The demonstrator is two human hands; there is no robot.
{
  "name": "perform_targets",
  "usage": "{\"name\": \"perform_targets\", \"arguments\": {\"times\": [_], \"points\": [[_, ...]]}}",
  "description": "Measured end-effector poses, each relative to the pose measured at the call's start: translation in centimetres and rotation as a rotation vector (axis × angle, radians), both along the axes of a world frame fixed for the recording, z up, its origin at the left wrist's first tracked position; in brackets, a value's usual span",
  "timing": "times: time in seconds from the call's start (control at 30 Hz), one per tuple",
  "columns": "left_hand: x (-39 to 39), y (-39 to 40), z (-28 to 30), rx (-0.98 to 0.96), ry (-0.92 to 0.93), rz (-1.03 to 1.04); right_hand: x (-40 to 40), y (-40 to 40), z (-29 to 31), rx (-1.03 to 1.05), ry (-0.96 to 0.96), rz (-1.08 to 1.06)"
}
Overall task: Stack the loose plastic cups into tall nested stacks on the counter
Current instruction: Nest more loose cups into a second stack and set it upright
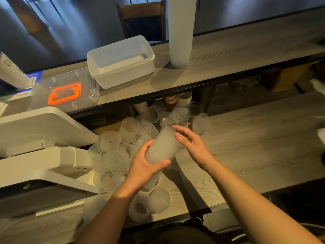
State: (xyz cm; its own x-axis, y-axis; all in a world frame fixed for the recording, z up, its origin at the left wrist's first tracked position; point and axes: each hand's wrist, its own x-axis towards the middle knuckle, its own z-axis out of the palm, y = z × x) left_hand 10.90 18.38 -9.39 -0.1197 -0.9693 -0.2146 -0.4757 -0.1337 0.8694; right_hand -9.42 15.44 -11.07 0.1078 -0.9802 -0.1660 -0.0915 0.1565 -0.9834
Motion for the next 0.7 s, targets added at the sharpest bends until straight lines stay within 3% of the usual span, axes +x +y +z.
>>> {"name": "perform_targets", "arguments": {"times": [0.23,0.4,0.47,0.7], "points": [[-0.2,0.2,-0.7,0.047,0.052,0.057,-0.2,-0.4,-1.2,0.133,-0.053,0.105],[-0.5,-0.2,-1.0,0.078,0.087,0.128,-2.4,-1.4,-4.5,0.267,-0.156,-0.259],[-0.7,-0.5,-0.9,0.091,0.115,0.159,-3.5,-1.6,-6.3,0.291,-0.049,-0.324],[-0.7,-1.2,-1.0,0.094,0.152,0.221,-4.9,-2.9,-11.1,0.273,0.315,-0.18]]}}
